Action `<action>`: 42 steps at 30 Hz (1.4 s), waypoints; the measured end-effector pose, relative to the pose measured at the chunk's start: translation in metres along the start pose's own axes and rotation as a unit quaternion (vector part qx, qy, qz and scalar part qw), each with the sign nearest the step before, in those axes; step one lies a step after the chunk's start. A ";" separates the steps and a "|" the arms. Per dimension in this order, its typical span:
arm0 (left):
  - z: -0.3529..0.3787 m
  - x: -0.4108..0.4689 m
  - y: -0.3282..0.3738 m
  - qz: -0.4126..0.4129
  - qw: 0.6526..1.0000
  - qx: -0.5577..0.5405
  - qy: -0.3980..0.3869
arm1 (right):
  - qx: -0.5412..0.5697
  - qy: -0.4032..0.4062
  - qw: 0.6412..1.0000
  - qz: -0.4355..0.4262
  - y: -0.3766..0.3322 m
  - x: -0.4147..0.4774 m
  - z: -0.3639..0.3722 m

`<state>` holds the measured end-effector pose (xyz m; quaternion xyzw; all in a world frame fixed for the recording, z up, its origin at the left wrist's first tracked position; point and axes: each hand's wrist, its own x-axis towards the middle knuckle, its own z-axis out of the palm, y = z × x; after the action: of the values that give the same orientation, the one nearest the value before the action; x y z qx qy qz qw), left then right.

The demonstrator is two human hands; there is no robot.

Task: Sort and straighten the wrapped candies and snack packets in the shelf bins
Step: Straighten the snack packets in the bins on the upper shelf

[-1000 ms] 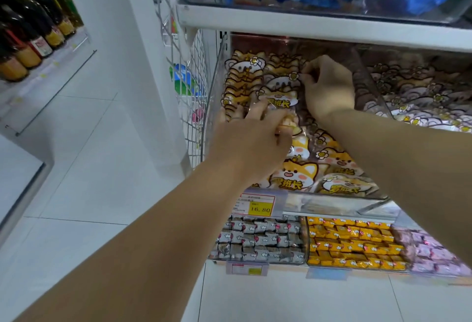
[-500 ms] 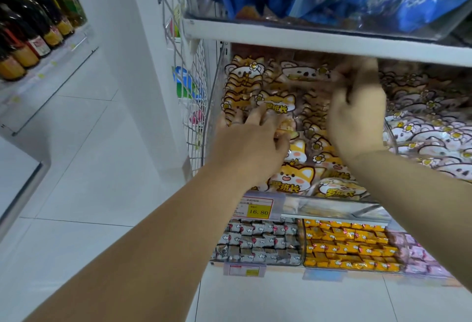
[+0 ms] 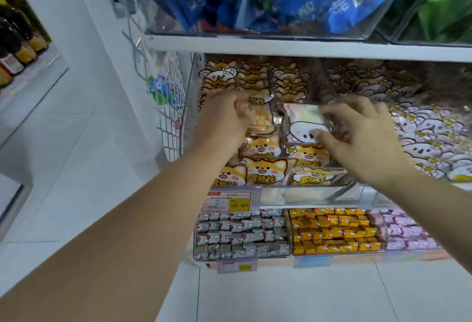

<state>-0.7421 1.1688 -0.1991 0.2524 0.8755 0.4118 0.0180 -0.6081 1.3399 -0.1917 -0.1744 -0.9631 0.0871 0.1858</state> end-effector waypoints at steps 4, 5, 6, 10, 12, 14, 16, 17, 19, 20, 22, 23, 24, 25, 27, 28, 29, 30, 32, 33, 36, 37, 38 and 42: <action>-0.002 0.012 0.008 -0.031 0.997 -0.075 -0.007 | 0.068 -0.066 0.995 0.025 0.001 0.004 0.009; -0.003 0.014 0.009 -0.041 0.994 -0.104 -0.018 | 0.072 -0.068 0.995 0.023 0.001 0.004 0.008; -0.003 0.017 0.010 -0.045 0.990 -0.133 -0.022 | 0.075 -0.067 0.995 0.019 0.002 0.004 0.008; 0.004 0.034 0.018 -0.035 0.983 -0.166 0.075 | 0.090 -0.058 0.994 0.017 0.005 0.003 0.009; 0.010 0.044 0.023 -0.026 0.982 -0.139 0.128 | 0.096 -0.052 0.994 0.019 0.004 0.003 0.009; 0.017 0.052 0.025 -0.026 0.980 -0.121 0.154 | 0.100 -0.048 0.994 0.021 0.004 0.003 0.010; 0.022 0.059 0.025 -0.032 0.977 -0.121 0.172 | 0.103 -0.045 0.993 0.022 0.004 0.004 0.011; 0.023 0.062 0.025 -0.036 0.975 -0.117 0.183 | 0.104 -0.044 0.993 0.023 0.005 0.004 0.011; 0.025 0.068 0.023 -0.041 0.973 -0.106 0.201 | 0.106 -0.041 0.993 0.026 0.005 0.004 0.012; 0.026 0.070 0.022 -0.041 0.973 -0.103 0.204 | 0.107 -0.038 0.993 0.027 0.005 0.005 0.013; 0.028 0.073 0.016 -0.048 0.971 -0.105 0.209 | 0.112 -0.034 0.993 0.031 0.005 0.005 0.013; 0.029 0.075 0.014 -0.056 0.969 -0.111 0.212 | 0.116 -0.034 0.992 0.034 0.004 0.004 0.013; 0.029 0.075 0.012 -0.060 0.967 -0.117 0.216 | 0.119 -0.034 0.992 0.037 0.004 0.004 0.013; 0.028 0.076 0.010 -0.062 0.966 -0.121 0.222 | 0.121 -0.032 0.991 0.038 0.004 0.004 0.013; 0.028 0.077 0.010 -0.061 0.964 -0.120 0.229 | 0.124 -0.031 0.991 0.040 0.004 0.004 0.013; 0.028 0.077 0.009 -0.059 0.965 -0.113 0.230 | 0.124 -0.031 0.991 0.042 0.004 0.004 0.013; 0.028 0.077 0.009 -0.055 0.967 -0.103 0.227 | 0.123 -0.030 0.991 0.043 0.004 0.004 0.014; 0.028 0.076 0.008 -0.050 0.970 -0.091 0.220 | 0.121 -0.030 0.991 0.043 0.004 0.004 0.014; 0.029 0.074 0.008 -0.036 0.979 -0.056 0.191 | 0.118 -0.030 0.992 0.042 0.004 0.004 0.014; 0.031 0.072 0.008 -0.024 0.985 -0.029 0.167 | 0.118 -0.030 0.992 0.042 0.004 0.004 0.014; 0.038 0.069 0.008 0.006 0.994 0.052 0.099 | 0.115 -0.031 0.992 0.041 0.005 0.004 0.013; 0.039 0.067 0.008 0.006 0.994 0.065 0.091 | 0.113 -0.033 0.992 0.040 0.004 0.004 0.012; 0.039 0.067 0.010 0.001 0.993 0.073 0.091 | 0.112 -0.035 0.992 0.040 0.004 0.004 0.012; 0.035 0.064 0.010 -0.003 0.981 0.171 0.092 | 0.106 -0.043 0.993 0.040 0.005 0.004 0.011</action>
<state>-0.7847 1.2283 -0.2036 0.2101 0.9316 0.2773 -0.1049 -0.6147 1.3448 -0.2015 -0.1882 -0.9479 0.2032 0.1576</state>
